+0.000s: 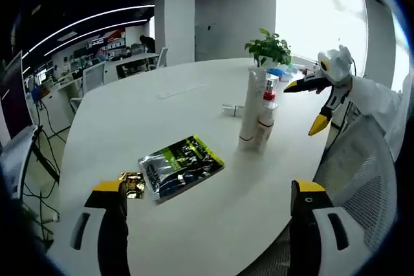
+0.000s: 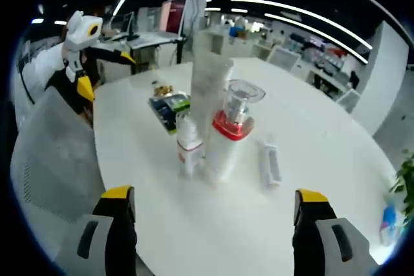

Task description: Arrange the skincare products in the storage area until every visible bottle or jar stands upright without overlapping.

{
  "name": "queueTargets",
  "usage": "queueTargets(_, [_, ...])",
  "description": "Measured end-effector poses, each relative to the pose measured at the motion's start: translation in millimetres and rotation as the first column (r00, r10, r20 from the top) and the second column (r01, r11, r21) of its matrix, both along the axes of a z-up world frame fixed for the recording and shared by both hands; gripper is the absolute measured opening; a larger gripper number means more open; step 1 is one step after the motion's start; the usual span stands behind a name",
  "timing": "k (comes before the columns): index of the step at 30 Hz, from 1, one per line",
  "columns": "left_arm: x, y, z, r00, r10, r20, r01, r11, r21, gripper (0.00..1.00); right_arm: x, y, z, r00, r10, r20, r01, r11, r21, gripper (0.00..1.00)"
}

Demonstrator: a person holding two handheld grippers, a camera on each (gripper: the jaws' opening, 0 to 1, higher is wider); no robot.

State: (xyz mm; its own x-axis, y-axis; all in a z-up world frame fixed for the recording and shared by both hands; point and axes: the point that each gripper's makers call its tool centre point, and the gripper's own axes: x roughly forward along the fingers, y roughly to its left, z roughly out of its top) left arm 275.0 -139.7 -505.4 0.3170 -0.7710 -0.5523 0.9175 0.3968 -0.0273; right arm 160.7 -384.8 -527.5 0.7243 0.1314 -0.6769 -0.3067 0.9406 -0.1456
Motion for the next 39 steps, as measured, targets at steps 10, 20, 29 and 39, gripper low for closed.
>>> queueTargets(10, [4.3,4,-2.0,1.0,0.011,-0.002,-0.011,1.0,-0.001,0.99,16,-34,-6.6,1.0,-0.021,-0.009,0.021,0.999,-0.036,0.99])
queueTargets(20, [-0.7,6,0.0,1.0,0.017,-0.001,-0.017,1.0,0.005,0.99,28,-65,-22.9,0.999,-0.026,-0.044,0.023,0.997,-0.068,0.8])
queueTargets(29, [-8.5,4,3.3,0.999,0.032,-0.004,-0.032,0.999,-0.009,0.98,45,-83,-29.1,0.998,-0.034,-0.047,0.031,0.997,-0.071,0.6])
queueTargets(39, [-16.7,-2,4.9,1.0,0.029,-0.009,-0.029,1.0,-0.01,0.98,66,-91,-38.6,0.997,-0.034,-0.066,0.03,0.998,-0.055,0.5])
